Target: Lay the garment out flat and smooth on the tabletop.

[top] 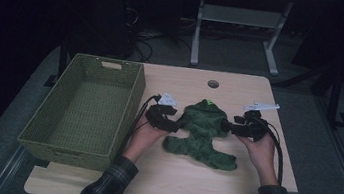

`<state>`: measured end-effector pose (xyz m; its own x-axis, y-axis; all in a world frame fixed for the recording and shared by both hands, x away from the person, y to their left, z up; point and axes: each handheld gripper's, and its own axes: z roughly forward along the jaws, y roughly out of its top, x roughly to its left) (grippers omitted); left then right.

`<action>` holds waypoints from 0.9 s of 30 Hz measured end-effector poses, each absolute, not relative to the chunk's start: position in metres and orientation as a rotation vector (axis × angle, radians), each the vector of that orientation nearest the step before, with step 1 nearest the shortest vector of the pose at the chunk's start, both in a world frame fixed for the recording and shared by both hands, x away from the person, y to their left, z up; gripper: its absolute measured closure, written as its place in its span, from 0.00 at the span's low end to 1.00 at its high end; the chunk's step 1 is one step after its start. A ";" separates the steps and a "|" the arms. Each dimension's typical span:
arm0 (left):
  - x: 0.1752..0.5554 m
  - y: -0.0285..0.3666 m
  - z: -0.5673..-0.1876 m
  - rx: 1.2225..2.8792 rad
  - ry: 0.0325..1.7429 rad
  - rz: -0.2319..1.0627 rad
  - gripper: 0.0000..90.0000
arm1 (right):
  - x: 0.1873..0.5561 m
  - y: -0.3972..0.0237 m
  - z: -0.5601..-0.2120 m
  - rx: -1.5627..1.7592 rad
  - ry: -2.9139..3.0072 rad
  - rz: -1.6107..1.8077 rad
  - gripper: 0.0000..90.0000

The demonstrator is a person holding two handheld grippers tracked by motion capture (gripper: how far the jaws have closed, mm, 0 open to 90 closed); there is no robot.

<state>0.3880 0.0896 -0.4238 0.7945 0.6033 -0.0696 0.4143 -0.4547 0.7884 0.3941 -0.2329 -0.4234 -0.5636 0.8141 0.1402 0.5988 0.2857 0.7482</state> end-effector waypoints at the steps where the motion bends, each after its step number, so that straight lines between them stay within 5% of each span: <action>1: 0.383 0.091 -0.424 2.122 0.746 0.271 0.37 | 0.390 -0.231 -0.422 1.285 2.286 1.161 0.50; 15: 0.307 0.109 -0.445 2.151 0.731 0.289 0.18 | 0.359 -0.200 -0.424 1.184 2.360 1.217 0.63; 27: 0.274 0.122 -0.466 2.196 0.752 0.339 0.16 | 0.342 -0.160 -0.420 1.058 2.434 1.261 0.73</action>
<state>0.2741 0.1219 -0.4662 0.7897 0.6134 0.0008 0.4070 -0.5249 0.7475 0.3417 -0.1596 -0.4201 -0.7229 0.6770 0.1383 0.5036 0.3791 0.7763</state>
